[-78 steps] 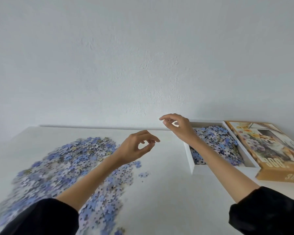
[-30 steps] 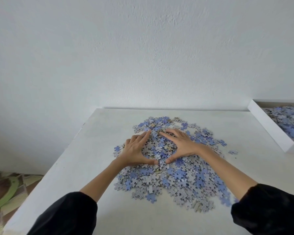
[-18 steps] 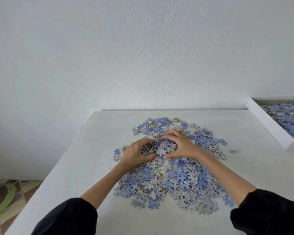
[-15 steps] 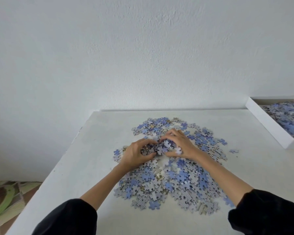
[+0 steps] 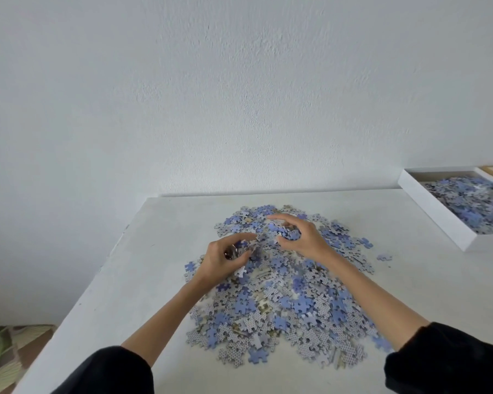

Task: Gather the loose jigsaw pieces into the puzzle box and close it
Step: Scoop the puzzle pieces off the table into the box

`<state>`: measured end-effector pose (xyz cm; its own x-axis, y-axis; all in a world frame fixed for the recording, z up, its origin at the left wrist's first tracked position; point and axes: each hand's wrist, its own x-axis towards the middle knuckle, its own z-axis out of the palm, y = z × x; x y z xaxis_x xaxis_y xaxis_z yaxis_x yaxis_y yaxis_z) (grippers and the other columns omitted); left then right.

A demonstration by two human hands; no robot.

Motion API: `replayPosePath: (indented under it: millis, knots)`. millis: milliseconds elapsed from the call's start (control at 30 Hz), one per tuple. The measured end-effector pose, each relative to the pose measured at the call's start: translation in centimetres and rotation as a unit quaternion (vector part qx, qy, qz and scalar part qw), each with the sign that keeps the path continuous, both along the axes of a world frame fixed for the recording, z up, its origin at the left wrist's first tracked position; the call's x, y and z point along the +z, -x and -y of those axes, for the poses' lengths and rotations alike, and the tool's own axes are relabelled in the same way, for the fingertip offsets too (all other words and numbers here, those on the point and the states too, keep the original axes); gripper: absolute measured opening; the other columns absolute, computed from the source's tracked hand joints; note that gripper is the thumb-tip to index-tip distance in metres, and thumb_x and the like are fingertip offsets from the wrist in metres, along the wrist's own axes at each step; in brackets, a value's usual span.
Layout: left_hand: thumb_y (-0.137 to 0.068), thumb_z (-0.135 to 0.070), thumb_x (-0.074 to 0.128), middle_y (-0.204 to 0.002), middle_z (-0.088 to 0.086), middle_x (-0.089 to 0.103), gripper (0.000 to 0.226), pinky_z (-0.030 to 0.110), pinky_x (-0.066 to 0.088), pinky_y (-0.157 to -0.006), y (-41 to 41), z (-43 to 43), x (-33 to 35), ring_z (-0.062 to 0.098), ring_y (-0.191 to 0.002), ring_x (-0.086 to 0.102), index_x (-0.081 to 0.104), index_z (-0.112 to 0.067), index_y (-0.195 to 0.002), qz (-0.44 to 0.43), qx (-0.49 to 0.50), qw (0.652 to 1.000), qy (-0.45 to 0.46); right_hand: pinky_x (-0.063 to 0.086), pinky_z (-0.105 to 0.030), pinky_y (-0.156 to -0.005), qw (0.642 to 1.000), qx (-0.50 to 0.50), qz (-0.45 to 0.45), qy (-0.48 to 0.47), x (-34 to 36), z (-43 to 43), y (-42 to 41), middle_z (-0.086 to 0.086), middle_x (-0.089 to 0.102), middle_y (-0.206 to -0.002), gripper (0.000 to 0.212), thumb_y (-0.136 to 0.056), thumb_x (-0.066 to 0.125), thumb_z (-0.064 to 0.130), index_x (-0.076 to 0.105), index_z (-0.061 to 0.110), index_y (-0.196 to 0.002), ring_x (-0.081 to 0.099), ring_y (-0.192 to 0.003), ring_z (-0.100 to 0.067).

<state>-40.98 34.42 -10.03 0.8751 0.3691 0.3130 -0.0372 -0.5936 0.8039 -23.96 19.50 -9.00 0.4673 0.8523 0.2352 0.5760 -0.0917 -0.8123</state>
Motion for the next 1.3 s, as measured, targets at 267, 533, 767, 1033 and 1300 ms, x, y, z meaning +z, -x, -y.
replayPosePath:
  millis: [267, 533, 767, 1033, 1300]
  knots:
    - [-0.086, -0.013, 0.063, -0.069, 0.003, 0.065, 0.013, 0.020, 0.036, -0.046, -1.2, 2.1, 2.3, 0.005, -0.043, 0.038, 0.067, -0.023, -0.094, -0.008, -0.036, 0.999, -0.008, 0.029, -0.028, -0.107, 1.000, 0.015, -0.006, -0.020, 1.9, 1.9, -1.3, 0.009, 0.053, -0.126, 0.038, -0.084, 0.064, 0.013, 0.057, 0.027, -0.118, 0.044, -0.123, -0.006]
    - [-0.086, -0.009, 0.063, -0.058, 0.013, 0.056, 0.014, 0.022, 0.041, -0.043, -4.5, 4.8, 4.5, 0.011, -0.041, 0.044, 0.067, -0.021, -0.093, 0.021, -0.028, 0.999, -0.011, 0.041, -0.018, -0.097, 0.998, 0.019, -0.002, -0.052, 4.4, 5.2, -4.3, 0.015, 0.058, -0.115, 0.034, -0.083, 0.065, 0.010, 0.059, 0.027, -0.113, 0.052, -0.109, 0.005]
    - [-0.086, -0.008, 0.063, -0.059, 0.009, 0.056, 0.013, 0.019, 0.038, -0.047, -8.4, 8.2, 6.2, 0.008, -0.042, 0.042, 0.067, -0.017, -0.093, 0.040, -0.043, 0.998, -0.018, 0.049, -0.019, -0.084, 0.996, 0.037, -0.025, -0.077, 5.6, 8.7, -7.7, 0.006, 0.063, -0.115, 0.034, -0.085, 0.062, 0.006, 0.061, 0.029, -0.109, 0.060, -0.103, -0.004]
    - [-0.086, -0.007, 0.063, -0.056, -0.001, 0.051, 0.011, 0.024, 0.037, -0.048, -14.5, 12.8, 7.3, 0.011, -0.043, 0.041, 0.067, -0.015, -0.093, 0.058, -0.065, 0.996, -0.017, 0.045, -0.015, -0.085, 0.995, 0.042, -0.017, -0.092, 7.9, 13.6, -13.1, 0.011, 0.063, -0.111, 0.033, -0.082, 0.059, 0.006, 0.061, 0.027, -0.108, 0.059, -0.103, -0.001]
    - [-0.086, -0.006, 0.063, -0.059, 0.000, 0.055, 0.010, 0.023, 0.041, -0.050, -22.4, 19.0, 7.6, 0.020, -0.050, 0.050, 0.067, -0.013, -0.091, 0.059, -0.101, 0.993, 0.014, 0.044, -0.013, -0.084, 0.996, -0.014, -0.001, -0.093, 8.3, 20.1, -20.9, 0.010, 0.063, -0.112, 0.031, -0.085, 0.060, 0.000, 0.061, 0.016, -0.112, 0.058, -0.102, 0.001]
